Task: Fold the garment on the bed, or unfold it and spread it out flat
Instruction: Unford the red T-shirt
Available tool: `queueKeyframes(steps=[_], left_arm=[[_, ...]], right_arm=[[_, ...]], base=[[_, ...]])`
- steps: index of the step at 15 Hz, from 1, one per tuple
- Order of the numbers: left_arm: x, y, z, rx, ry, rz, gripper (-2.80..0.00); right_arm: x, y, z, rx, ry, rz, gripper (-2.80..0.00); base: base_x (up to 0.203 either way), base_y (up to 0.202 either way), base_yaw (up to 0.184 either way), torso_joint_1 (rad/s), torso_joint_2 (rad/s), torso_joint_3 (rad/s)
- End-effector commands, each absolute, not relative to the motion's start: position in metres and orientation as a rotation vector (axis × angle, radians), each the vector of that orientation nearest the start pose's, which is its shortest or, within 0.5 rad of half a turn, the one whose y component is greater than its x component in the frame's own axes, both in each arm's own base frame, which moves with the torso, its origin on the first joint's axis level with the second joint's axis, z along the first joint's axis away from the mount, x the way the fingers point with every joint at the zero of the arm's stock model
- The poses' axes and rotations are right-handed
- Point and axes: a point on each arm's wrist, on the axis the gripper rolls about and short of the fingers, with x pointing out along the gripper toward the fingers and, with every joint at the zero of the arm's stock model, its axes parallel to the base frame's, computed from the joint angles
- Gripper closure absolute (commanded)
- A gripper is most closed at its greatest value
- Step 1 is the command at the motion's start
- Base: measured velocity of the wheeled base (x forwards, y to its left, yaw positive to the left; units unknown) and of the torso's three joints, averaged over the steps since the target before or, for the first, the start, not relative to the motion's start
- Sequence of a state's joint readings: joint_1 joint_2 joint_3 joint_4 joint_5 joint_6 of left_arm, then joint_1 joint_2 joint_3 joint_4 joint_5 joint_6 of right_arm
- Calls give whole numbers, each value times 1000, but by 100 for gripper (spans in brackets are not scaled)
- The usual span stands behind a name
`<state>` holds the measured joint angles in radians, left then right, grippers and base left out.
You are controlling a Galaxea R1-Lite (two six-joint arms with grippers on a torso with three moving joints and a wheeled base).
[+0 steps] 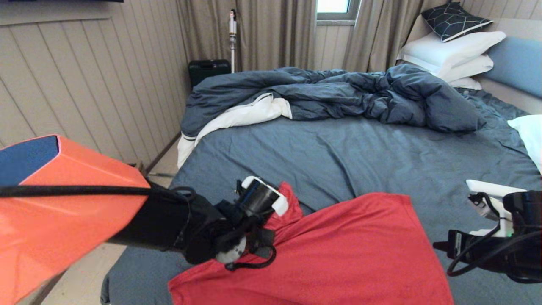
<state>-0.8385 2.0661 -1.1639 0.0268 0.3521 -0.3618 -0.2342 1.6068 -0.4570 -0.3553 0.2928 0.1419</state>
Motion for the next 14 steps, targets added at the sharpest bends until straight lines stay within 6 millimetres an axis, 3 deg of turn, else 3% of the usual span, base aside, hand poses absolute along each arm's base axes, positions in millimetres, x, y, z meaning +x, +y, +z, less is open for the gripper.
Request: queueKeyframes(steps=[1, 3, 8, 9, 14], left_arm=[[279, -261, 91, 156, 828, -241, 0], [296, -252, 85, 153, 836, -202, 0], [283, -258, 90, 166, 833, -236, 0], [281, -260, 92, 164, 829, -247, -280], [261, -265, 91, 183, 847, -292, -280]], right_arm=[[218, -45, 98, 343, 773, 3, 0], [218, -45, 98, 343, 776, 4, 0], [220, -45, 96, 345, 784, 2, 0], [220, -45, 95, 345, 784, 2, 0], [220, -45, 95, 344, 786, 1, 0]], base=[[0, 0, 0, 0, 0, 0], [0, 0, 0, 0, 0, 0], [0, 0, 0, 0, 0, 0], [0, 0, 0, 0, 0, 0], [0, 0, 0, 0, 0, 0]])
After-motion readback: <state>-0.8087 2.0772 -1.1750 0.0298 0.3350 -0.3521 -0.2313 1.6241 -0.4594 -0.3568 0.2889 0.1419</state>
